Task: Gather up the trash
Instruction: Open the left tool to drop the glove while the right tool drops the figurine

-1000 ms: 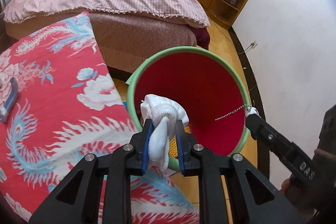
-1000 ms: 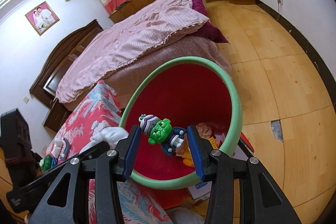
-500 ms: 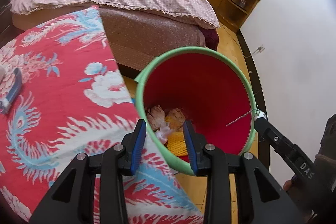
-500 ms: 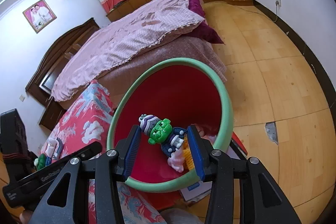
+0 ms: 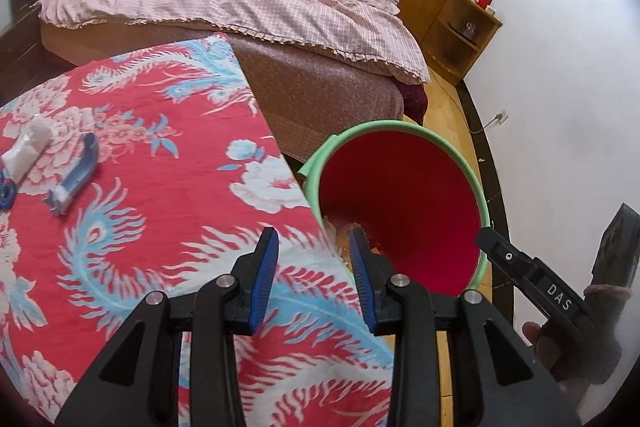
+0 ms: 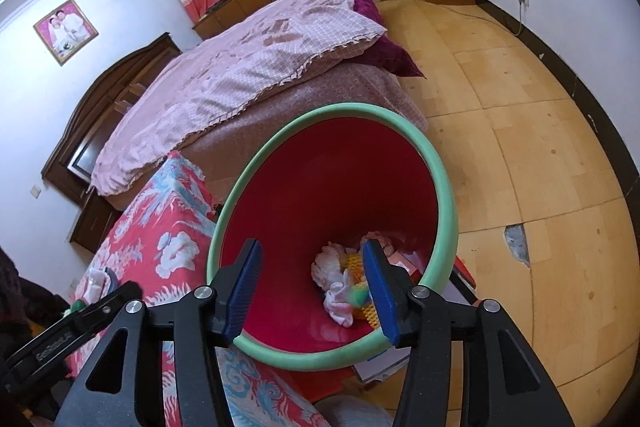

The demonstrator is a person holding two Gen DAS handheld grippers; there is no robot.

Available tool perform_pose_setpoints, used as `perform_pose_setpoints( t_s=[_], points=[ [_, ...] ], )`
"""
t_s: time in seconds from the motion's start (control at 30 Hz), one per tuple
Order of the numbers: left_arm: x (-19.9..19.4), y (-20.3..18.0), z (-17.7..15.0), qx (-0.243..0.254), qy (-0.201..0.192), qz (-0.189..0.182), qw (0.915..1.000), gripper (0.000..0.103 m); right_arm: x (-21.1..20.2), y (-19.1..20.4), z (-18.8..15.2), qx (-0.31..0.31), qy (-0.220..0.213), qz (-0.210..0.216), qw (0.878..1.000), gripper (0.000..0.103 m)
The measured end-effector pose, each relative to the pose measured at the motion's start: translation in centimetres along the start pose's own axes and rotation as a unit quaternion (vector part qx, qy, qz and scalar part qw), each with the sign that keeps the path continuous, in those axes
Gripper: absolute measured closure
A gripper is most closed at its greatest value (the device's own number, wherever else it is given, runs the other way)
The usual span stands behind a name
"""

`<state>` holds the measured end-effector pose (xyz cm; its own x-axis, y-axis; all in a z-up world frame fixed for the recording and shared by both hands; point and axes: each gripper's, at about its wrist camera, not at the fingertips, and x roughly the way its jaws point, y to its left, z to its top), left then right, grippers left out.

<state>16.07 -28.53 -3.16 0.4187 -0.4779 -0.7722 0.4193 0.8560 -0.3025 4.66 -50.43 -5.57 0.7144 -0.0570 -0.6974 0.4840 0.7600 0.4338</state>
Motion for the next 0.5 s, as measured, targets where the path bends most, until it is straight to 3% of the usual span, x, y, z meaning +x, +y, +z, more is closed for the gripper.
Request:
perform_pose_setpoints(
  t_s=[0.5],
  points=[
    [-5.0,4.5,-0.1,-0.018,-0.041,0.015,0.9989,0.067,-3.6,3.9,-1.0,-0.008,-0.035,0.01,0.999,0.049]
  ],
)
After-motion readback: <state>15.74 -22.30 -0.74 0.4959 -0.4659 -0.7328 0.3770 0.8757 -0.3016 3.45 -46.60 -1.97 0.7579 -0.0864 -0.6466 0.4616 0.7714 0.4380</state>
